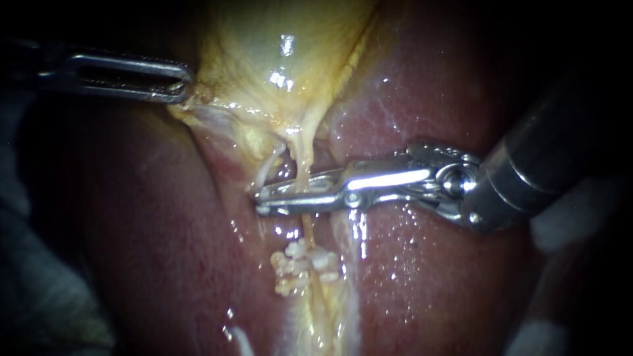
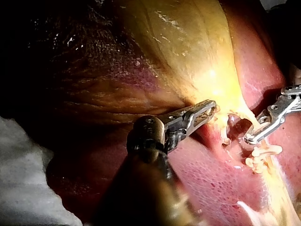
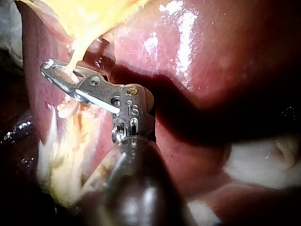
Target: Going back third clip right tube
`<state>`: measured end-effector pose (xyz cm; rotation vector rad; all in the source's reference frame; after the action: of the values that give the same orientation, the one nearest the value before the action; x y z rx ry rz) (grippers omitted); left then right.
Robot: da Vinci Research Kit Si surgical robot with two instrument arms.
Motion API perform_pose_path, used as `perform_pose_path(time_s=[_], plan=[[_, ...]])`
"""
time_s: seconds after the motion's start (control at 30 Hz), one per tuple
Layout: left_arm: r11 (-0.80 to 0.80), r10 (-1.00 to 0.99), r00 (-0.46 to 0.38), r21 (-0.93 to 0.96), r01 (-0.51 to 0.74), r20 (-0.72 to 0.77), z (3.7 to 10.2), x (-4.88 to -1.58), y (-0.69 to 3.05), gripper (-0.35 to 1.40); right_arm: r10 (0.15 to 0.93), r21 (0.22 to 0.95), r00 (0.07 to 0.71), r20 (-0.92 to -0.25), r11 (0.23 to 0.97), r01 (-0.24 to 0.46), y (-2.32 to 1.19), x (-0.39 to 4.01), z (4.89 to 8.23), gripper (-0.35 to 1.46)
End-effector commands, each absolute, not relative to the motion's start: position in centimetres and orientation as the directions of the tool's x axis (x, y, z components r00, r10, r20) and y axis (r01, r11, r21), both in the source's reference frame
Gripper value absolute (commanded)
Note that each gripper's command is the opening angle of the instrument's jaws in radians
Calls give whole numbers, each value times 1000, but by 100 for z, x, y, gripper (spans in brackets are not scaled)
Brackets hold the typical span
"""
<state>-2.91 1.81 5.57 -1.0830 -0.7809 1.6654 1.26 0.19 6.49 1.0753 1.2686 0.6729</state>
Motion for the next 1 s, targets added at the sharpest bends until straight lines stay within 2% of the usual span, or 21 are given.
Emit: perform_pose_path(time_s=[0.03,0.1,0.2,0.3,0.47,0.6,0.87,1.0], plan=[[-329,944,-140,-867,-374,-298,557,-291,182,-35,884,908,215,-415,389,153,18,127,650,-35],[-329,944,-140,-867,-374,-298,557,-290,182,-35,884,908,213,-417,392,150,16,131,652,-4],[-329,944,-140,-867,-374,-298,557,-290,182,-35,881,905,212,-423,400,146,9,139,662,28],[-329,944,-140,-867,-374,-298,557,-289,181,-35,880,903,205,-428,409,129,-1,146,678,41],[-329,944,-140,-867,-373,-298,557,-289,181,-35,877,897,190,-442,430,102,-10,147,707,45],[-330,944,-140,-867,-374,-298,558,-289,181,-35,875,890,161,-456,452,64,-3,140,721,46],[-330,944,-140,-867,-374,-298,558,-289,181,-35,868,880,146,-474,472,49,2,132,721,45],[-330,944,-140,-867,-373,-298,558,-289,181,-35,848,859,138,-512,510,52,5,126,716,45]])
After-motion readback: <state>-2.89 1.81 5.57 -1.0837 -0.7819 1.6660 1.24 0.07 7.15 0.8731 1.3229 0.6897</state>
